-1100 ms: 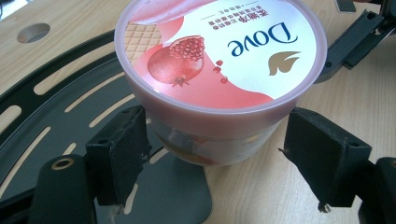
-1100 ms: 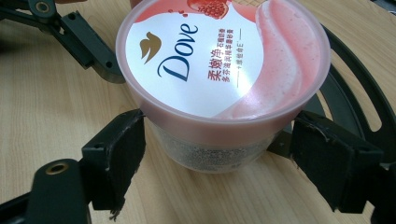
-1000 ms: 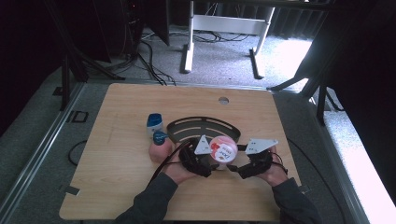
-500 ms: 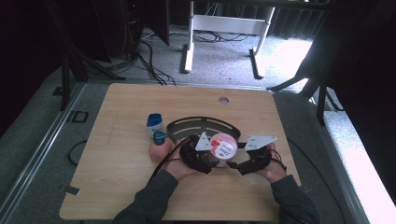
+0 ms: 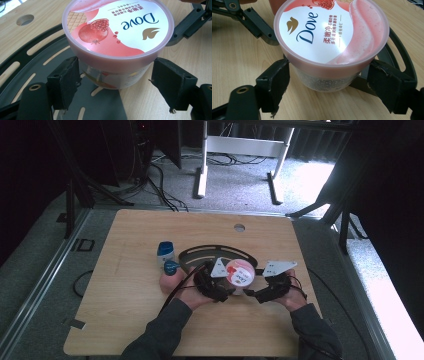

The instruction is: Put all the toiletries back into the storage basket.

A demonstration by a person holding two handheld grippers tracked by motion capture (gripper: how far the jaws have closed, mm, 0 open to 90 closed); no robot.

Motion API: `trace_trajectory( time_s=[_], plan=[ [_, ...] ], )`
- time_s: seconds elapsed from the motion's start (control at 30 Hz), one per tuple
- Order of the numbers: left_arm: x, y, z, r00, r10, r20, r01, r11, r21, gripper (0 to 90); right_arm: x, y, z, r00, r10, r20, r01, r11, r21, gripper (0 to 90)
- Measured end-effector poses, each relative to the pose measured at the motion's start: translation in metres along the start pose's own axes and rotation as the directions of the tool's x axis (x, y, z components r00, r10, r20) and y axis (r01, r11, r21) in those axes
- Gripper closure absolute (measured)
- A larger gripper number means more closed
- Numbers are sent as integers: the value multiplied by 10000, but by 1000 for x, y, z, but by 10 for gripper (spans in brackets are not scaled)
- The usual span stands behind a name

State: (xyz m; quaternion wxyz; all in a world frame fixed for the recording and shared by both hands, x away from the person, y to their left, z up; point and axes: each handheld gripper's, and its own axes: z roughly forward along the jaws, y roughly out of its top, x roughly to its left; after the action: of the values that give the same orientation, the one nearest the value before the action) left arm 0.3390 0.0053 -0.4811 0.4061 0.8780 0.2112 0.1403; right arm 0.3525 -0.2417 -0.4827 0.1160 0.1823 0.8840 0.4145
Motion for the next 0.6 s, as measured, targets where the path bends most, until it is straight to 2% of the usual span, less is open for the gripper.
trace_trajectory(
  time_s=[0.6],
  plan=[
    [10,10,10,10000,87,-38,-86,9998,175,236,-14,3,0,9998,44,177,-47,9998,206,185]
  ],
)
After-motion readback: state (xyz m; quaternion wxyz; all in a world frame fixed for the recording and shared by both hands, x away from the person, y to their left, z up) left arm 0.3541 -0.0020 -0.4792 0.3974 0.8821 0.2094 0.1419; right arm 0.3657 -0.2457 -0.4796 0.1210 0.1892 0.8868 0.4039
